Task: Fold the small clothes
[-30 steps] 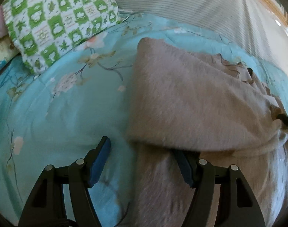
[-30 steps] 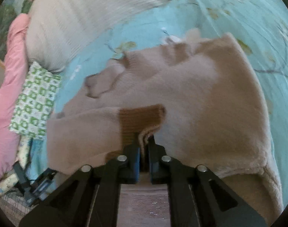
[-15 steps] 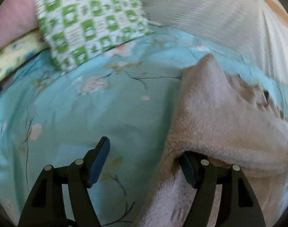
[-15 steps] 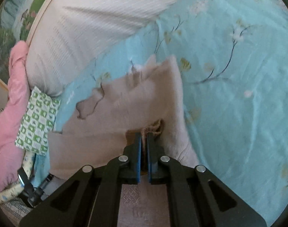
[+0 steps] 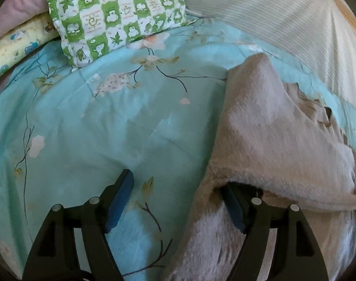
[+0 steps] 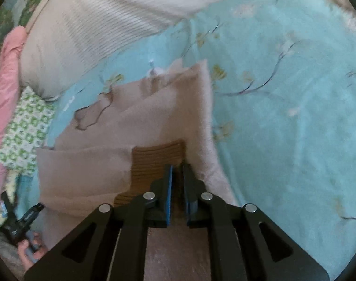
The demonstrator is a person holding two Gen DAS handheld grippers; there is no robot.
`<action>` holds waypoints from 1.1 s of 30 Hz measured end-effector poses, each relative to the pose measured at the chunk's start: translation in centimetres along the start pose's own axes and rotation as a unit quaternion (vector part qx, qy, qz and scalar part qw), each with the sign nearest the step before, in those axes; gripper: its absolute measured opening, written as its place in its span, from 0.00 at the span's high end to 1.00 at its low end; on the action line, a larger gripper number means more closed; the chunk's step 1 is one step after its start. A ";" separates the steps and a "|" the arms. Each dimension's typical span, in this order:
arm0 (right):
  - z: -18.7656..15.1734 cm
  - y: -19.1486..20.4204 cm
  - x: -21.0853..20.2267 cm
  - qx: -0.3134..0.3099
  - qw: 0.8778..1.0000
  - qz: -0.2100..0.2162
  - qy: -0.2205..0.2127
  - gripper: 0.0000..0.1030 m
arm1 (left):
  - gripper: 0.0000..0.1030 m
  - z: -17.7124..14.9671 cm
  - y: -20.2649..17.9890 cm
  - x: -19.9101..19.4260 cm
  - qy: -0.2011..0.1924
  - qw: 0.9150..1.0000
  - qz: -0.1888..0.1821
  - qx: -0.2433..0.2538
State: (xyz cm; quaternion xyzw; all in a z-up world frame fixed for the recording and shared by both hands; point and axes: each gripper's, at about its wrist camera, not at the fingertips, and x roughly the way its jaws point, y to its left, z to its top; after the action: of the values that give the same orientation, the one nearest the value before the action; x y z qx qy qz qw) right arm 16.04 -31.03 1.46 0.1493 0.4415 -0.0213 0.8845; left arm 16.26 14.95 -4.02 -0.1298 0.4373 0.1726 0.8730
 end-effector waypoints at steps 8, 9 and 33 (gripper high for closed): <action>2.2 10.2 -1.1 -0.105 0.989 0.108 0.002 0.39 | 0.26 -1.8 1.1 -2.9 -0.018 0.995 -0.097 0.012; 2.6 12.4 0.0 -0.115 0.982 0.150 0.025 0.39 | 0.25 -1.8 1.2 -3.2 -0.023 0.994 -0.107 0.012; 2.3 39.5 22.0 -0.206 0.849 0.373 0.312 0.21 | 0.21 0.5 1.1 0.8 -0.011 0.984 -0.171 -0.039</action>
State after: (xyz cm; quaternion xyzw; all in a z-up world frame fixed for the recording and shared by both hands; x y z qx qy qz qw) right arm 37.88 8.06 -4.91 0.1161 0.5995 0.4490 0.6523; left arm 16.62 16.28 -4.40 -0.2350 0.3922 0.0389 0.8885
